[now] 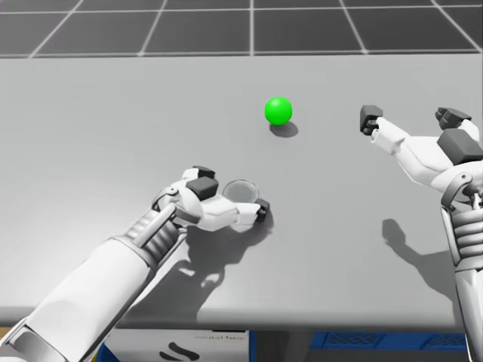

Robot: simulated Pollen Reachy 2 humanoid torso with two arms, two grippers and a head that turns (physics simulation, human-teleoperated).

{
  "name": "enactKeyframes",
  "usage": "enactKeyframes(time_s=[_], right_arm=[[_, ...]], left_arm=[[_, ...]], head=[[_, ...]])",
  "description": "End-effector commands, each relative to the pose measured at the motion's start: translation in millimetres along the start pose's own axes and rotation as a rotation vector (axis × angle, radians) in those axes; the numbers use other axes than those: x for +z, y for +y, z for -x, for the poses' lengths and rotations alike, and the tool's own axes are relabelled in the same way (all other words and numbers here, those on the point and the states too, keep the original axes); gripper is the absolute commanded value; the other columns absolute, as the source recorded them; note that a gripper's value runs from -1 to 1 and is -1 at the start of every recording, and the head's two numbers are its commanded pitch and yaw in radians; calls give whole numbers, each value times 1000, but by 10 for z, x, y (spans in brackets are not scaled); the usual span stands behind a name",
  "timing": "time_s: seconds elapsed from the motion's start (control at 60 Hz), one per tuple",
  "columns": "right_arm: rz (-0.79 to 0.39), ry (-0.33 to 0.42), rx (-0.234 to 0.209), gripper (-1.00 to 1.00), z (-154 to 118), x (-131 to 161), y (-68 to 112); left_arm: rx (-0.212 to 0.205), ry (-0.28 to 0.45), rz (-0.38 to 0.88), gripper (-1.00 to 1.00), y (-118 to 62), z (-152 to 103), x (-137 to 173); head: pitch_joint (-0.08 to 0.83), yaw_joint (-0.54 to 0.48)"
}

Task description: Watch the red light. When it turns green, pick up the object.

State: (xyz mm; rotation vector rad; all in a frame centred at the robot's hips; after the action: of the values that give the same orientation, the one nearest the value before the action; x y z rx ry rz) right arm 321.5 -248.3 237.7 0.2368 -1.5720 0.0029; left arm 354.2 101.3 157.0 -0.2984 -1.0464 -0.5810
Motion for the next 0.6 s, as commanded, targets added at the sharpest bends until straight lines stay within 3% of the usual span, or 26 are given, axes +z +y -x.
enactKeyframes(time_s=[0.017,0.033,0.05,0.067,0.083,0.367,0.6], right_arm=[[3,-5,-6,-1000,-7,6,-4],[3,-5,-7,-1000,-9,7,-5],[3,-6,-7,-1000,-10,7,-5],[3,-6,-7,-1000,-11,8,-6],[3,-7,-8,-1000,-14,10,-8],[3,-12,-10,-1000,-28,12,-4],[9,-17,-17,-1000,-31,17,-12]], left_arm=[[100,12,111,-1000,-526,41,-244],[102,9,109,-935,-543,54,-227],[105,15,113,-269,-546,57,-225],[106,16,122,911,-558,66,-199],[103,17,123,996,-567,69,-184],[68,13,132,1000,-668,112,-43],[60,17,138,1000,-674,127,-40]], head=[[638,27],[638,27],[638,27],[638,26],[638,26],[606,29],[430,31]])
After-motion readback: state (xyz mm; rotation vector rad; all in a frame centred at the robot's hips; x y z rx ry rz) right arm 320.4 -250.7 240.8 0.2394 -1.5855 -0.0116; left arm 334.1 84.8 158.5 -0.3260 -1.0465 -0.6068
